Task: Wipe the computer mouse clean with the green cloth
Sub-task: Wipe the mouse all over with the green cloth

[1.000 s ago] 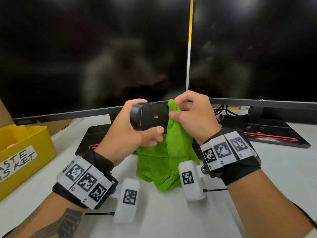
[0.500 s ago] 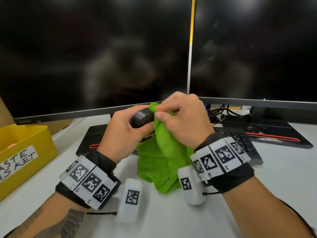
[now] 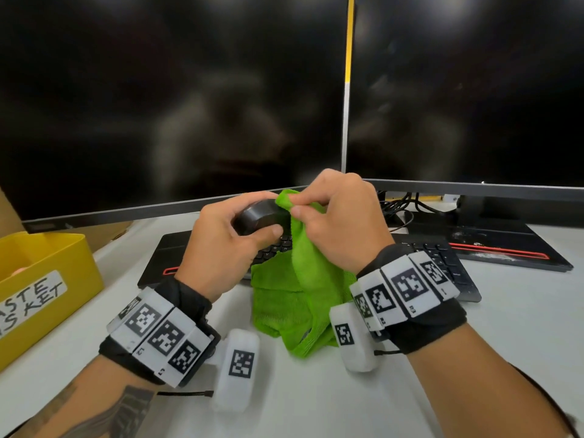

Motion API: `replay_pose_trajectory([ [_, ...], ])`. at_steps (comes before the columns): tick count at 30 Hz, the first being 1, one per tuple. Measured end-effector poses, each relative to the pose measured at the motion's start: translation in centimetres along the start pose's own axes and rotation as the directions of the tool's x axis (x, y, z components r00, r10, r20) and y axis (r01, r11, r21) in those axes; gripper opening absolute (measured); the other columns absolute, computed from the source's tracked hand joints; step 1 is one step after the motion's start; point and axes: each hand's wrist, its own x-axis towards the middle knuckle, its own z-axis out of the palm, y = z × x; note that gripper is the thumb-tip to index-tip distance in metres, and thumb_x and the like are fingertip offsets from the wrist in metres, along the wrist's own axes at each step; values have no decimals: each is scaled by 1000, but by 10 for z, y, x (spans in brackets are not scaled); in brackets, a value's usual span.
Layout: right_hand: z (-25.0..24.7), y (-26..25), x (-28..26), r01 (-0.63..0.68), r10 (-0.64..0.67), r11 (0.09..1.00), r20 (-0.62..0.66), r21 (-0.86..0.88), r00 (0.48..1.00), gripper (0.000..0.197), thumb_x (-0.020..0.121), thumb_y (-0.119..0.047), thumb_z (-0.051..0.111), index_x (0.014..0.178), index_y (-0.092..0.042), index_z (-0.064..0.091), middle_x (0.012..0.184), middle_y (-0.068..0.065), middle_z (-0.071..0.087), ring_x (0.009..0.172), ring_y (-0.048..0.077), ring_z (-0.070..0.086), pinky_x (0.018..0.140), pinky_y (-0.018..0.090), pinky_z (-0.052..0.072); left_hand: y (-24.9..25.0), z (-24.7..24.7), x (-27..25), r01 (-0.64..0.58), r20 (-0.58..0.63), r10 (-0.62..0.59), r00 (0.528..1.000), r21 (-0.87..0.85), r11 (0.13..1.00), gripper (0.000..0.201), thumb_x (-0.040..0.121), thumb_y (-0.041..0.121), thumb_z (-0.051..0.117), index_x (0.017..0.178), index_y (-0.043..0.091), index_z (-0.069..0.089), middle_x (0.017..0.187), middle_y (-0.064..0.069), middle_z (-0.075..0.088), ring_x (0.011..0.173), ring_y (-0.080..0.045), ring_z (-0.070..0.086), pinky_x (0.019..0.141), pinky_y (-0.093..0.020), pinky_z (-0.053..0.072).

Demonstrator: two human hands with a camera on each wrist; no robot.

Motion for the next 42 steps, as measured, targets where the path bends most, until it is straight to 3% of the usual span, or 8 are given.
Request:
replay_pose_trajectory([
  [8,19,-20,-7,169,-180,982,143,90,973,5,85,-10,80,87,-13,82,90,-3,64,82,10,61,75,16,47,4,0,-4,7,54,-13,998,96,995,21,61,26,63,76,35,74,70,8,70,68,-10,61,61,-35,52],
  [16,-2,2,1,-31,29,999,37,43,999,15,88,-15,75,95,-24,85,89,-10,77,88,9,69,81,22,49,-3,-1,2,-1,36,-3,999,121,993,44,76,27,85,118,36,78,106,5,81,100,-21,77,91,-52,62],
  [21,6,-2,-1,62,-63,996,18,61,998,16,86,-9,74,95,-16,85,92,-1,74,88,15,68,85,34,53,-3,-1,1,5,56,-11,998,114,994,40,76,27,84,115,34,79,96,3,80,91,-19,76,85,-53,63],
  [26,16,-16,-6,165,-187,975,148,152,971,13,86,-9,76,96,-12,84,96,0,73,92,15,70,89,28,52,-1,-3,-2,43,45,-52,998,185,982,12,66,17,72,77,22,71,70,-9,69,66,-30,64,61,-60,58],
  [30,11,-9,-2,114,-132,976,87,187,987,16,85,-9,77,96,-17,85,99,-5,78,96,10,72,94,30,55,2,2,-2,22,34,-28,999,163,986,17,70,26,78,86,31,74,72,5,71,69,-12,62,68,-52,60],
  [33,5,0,1,16,-17,986,5,166,1000,16,87,-13,76,96,-22,85,91,-7,81,88,7,73,88,30,58,4,4,-1,6,-10,-5,1000,155,988,43,75,12,91,113,27,77,98,14,79,94,-4,73,92,-45,61],
  [37,3,5,1,-31,38,991,-56,131,998,13,88,-16,77,95,-23,86,81,-11,79,80,4,70,81,24,56,1,-1,0,29,-84,-17,996,151,988,50,73,7,94,117,21,77,108,9,80,106,-9,75,97,-47,60],
  [42,7,14,4,-88,105,970,-64,227,992,13,87,-18,76,96,-19,85,87,-8,80,85,9,75,86,38,62,6,1,-2,14,-147,-9,989,27,1000,40,73,12,95,109,20,79,100,2,82,96,-22,77,91,-47,62],
])
